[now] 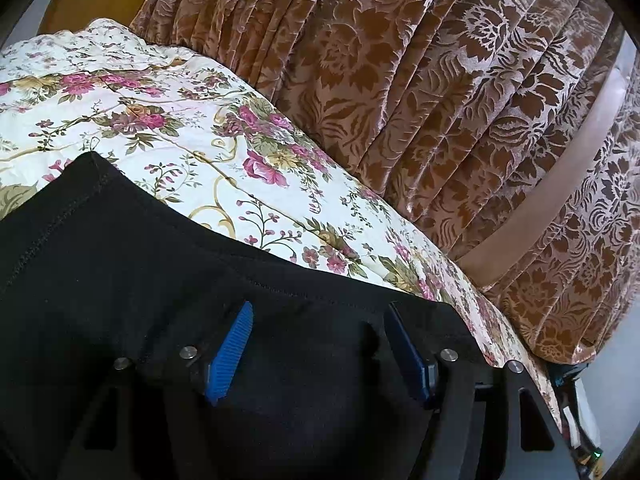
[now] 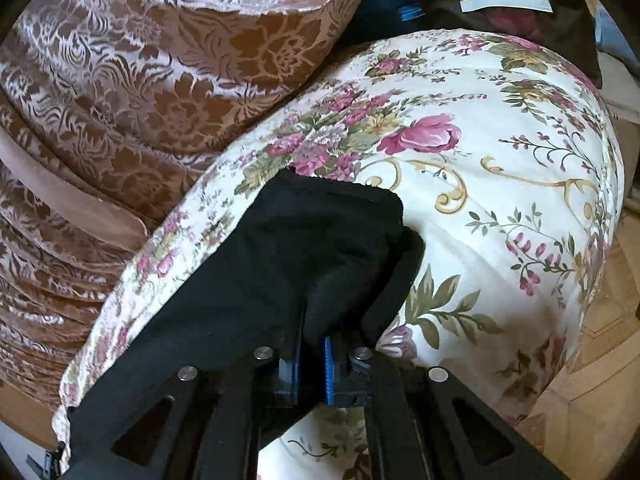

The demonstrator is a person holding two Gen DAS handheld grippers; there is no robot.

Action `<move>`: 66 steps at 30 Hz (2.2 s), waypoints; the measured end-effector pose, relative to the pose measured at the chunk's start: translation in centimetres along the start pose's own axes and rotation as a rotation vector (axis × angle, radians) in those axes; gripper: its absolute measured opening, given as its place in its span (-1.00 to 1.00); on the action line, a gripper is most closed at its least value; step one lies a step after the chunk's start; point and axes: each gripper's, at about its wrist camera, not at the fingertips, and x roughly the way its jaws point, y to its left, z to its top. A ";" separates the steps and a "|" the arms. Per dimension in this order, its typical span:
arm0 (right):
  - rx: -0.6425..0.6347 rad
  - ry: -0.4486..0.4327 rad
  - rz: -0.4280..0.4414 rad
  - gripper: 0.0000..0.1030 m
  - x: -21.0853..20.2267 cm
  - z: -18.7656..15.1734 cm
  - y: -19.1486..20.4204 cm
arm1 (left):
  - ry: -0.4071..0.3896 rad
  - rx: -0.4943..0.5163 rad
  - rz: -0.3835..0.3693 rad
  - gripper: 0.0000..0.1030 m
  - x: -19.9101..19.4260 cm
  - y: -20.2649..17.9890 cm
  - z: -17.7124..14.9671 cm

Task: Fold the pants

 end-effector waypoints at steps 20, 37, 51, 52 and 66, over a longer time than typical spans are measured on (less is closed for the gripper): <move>-0.564 0.007 0.240 -0.44 -0.7 -6.1 20.6 | 0.084 0.270 0.011 0.38 -0.5 -8.6 -0.6; -0.762 0.255 0.400 -0.49 8.4 -13.2 27.4 | 0.284 0.441 0.104 -0.54 11.5 -12.3 -1.4; -0.599 0.062 0.300 -0.44 4.3 -9.6 23.9 | 0.226 0.258 -0.068 -0.36 8.4 -9.4 -1.0; -0.585 0.048 0.270 -0.44 3.9 -8.9 23.1 | 0.224 0.256 -0.071 -0.31 8.4 -9.3 -0.9; -0.178 -0.024 -0.053 -1.00 3.8 1.8 4.2 | 0.226 0.239 -0.074 -0.28 8.3 -9.1 -1.0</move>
